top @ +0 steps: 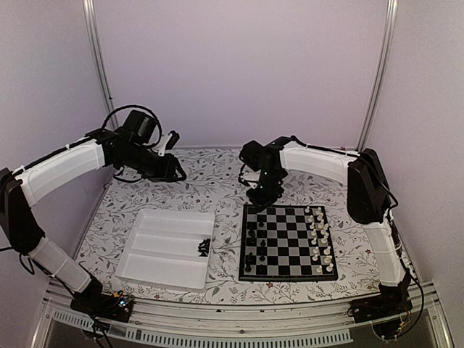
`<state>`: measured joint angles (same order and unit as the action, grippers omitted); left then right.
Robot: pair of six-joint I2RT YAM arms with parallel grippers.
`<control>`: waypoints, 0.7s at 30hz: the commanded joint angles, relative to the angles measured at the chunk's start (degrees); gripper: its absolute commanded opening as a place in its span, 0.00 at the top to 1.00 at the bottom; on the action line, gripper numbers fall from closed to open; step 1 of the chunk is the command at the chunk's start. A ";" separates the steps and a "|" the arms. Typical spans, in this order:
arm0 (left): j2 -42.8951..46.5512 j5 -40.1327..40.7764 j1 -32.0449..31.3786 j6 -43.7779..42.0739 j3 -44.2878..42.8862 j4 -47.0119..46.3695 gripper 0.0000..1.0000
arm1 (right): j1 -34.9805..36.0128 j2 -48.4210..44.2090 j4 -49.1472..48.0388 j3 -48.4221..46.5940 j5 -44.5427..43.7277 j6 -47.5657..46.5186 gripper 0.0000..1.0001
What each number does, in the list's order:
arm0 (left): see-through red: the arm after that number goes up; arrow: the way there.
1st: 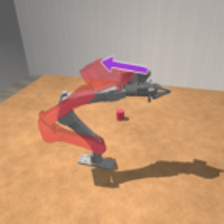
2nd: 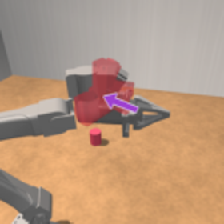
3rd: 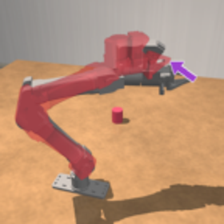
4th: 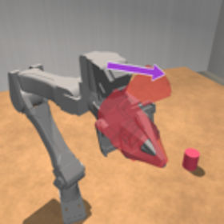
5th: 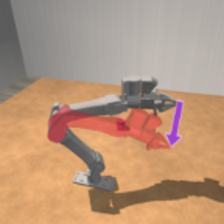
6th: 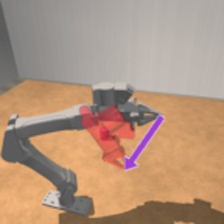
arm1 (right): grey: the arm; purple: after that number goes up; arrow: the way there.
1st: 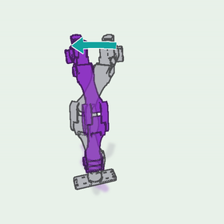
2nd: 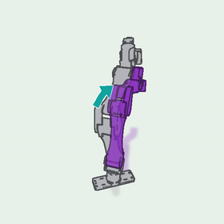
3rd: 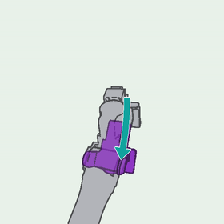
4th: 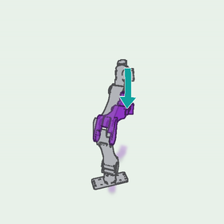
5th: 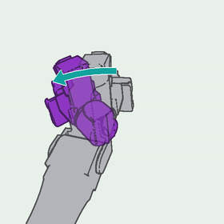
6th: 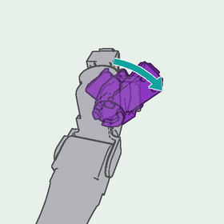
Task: Set up the chess pieces on the board
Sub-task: Place the chess piece on the chessboard.
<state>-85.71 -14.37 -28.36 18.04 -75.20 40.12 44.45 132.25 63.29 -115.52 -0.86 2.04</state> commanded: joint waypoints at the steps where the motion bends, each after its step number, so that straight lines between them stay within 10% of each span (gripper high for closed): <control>1: 1.12 -0.65 -0.73 0.47 0.97 0.14 0.64 | -0.24 1.06 0.73 -2.24 3.81 -0.46 0.95; 21: 1.08 -1.30 -0.82 0.67 1.66 0.26 0.64 | 0.65 1.93 3.60 -2.35 6.11 0.28 0.90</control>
<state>-85.71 -14.87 -28.40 18.33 -74.08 40.18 44.73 132.64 65.82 -116.68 4.84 1.93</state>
